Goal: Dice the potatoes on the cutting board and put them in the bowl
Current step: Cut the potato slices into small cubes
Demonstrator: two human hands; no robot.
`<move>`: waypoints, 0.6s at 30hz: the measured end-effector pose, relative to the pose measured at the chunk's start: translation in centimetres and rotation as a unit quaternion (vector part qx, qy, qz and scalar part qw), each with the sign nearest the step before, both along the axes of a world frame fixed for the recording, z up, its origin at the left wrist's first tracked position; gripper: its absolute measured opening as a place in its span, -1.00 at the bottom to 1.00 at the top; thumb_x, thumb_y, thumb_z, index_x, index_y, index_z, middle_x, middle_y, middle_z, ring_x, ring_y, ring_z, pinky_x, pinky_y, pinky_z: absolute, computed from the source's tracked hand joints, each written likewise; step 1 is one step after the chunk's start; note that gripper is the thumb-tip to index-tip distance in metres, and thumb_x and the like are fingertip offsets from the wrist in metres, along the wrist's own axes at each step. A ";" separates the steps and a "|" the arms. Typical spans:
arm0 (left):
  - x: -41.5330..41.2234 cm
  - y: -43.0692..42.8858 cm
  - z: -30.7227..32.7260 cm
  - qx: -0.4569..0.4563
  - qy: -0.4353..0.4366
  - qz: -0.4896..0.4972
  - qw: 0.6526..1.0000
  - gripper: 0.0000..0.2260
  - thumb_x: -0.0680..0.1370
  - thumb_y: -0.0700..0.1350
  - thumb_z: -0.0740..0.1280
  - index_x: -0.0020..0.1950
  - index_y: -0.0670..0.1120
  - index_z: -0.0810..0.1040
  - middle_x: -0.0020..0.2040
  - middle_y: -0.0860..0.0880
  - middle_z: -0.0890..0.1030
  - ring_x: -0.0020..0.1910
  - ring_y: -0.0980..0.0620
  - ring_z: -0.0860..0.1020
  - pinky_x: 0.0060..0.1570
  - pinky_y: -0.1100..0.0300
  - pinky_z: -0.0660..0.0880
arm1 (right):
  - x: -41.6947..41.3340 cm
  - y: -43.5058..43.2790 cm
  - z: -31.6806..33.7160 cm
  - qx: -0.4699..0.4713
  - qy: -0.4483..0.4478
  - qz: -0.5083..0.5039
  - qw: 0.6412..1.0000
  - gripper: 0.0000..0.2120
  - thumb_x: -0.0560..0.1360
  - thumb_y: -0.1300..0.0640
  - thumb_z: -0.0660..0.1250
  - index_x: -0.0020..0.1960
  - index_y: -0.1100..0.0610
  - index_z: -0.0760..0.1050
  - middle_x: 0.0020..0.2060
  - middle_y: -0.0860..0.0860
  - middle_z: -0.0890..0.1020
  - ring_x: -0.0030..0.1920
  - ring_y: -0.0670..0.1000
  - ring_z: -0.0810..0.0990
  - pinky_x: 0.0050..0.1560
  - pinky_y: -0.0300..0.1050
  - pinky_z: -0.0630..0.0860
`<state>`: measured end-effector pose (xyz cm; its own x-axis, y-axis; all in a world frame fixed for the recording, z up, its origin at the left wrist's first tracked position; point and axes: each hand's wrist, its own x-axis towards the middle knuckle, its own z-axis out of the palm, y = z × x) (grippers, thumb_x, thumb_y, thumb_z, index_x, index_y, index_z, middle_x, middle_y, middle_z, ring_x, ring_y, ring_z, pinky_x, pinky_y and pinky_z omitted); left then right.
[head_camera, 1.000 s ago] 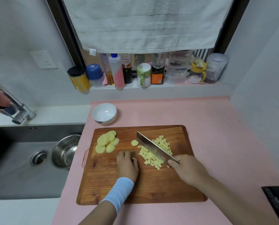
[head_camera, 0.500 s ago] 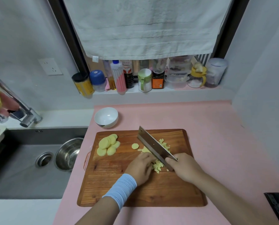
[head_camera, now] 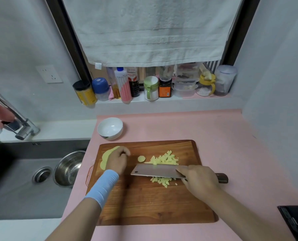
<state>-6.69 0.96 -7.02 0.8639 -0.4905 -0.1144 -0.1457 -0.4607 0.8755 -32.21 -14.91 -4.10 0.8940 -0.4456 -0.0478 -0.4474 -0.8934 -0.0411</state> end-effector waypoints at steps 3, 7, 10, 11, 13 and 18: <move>-1.7 -1.7 1.4 0.085 0.046 -0.202 0.975 -0.69 0.40 -0.28 0.16 -0.37 0.02 0.60 -0.28 0.12 0.65 -0.18 -0.02 0.59 -0.07 0.17 0.50 | 0.5 0.5 0.4 -0.002 0.030 0.014 0.999 -0.89 0.59 0.03 0.29 0.11 -0.11 0.50 -0.11 -0.09 0.65 -0.14 0.02 0.63 -0.20 -0.09 0.48; -3.0 -3.5 0.9 0.205 0.032 -0.295 0.933 -0.62 0.50 -0.31 0.15 -0.13 0.06 0.69 -0.33 0.17 0.63 -0.36 0.11 0.54 -0.29 0.31 0.45 | 1.0 0.9 0.7 -0.003 0.046 0.020 0.999 -0.92 0.58 0.03 0.30 0.06 -0.09 0.51 -0.12 -0.09 0.65 -0.15 0.02 0.61 -0.21 -0.08 0.50; -2.8 -4.0 0.2 0.194 0.024 -0.277 0.941 -0.62 0.53 -0.30 0.16 -0.06 0.09 0.69 -0.28 0.19 0.65 -0.30 0.12 0.59 -0.17 0.32 0.50 | 1.0 1.1 0.8 -0.010 0.050 0.027 0.998 -0.88 0.59 0.02 0.27 0.11 -0.08 0.52 -0.09 -0.09 0.65 -0.12 0.02 0.62 -0.17 -0.08 0.54; -2.2 -3.9 -0.2 0.174 0.025 -0.262 0.949 -0.61 0.54 -0.32 0.16 -0.07 0.07 0.69 -0.15 0.17 0.68 -0.15 0.12 0.62 0.01 0.29 0.53 | 0.9 1.1 0.7 -0.014 0.050 0.030 0.998 -0.85 0.59 0.02 0.27 0.14 -0.08 0.52 -0.08 -0.09 0.65 -0.12 0.02 0.62 -0.16 -0.08 0.54; -0.7 -3.6 -0.6 0.130 0.019 -0.210 0.969 -0.59 0.53 -0.41 0.13 -0.08 0.01 0.65 -0.03 0.09 0.67 -0.01 0.11 0.59 0.22 0.24 0.46 | 0.7 1.0 0.4 -0.006 0.045 0.029 0.999 -0.79 0.60 -0.01 0.26 0.22 -0.11 0.52 -0.06 -0.09 0.65 -0.10 0.02 0.63 -0.16 -0.09 0.52; 3.2 -2.5 -1.6 0.089 -0.007 -0.090 0.992 -0.56 0.44 -0.50 0.03 -0.06 -0.08 0.59 -0.10 -0.02 0.63 -0.07 0.02 0.56 0.13 0.22 0.44 | 0.2 0.4 -0.1 0.096 0.003 -0.060 0.994 -0.71 0.63 -0.16 0.22 0.30 -0.23 0.57 -0.04 -0.17 0.71 -0.08 -0.08 0.65 -0.09 -0.10 0.59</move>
<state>-3.51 -1.53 -8.58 0.7657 -0.6108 -0.2016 -0.2518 -0.5731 0.7799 -31.97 -14.47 -4.17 0.8345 -0.5311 -0.1469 -0.5509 -0.8097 -0.2021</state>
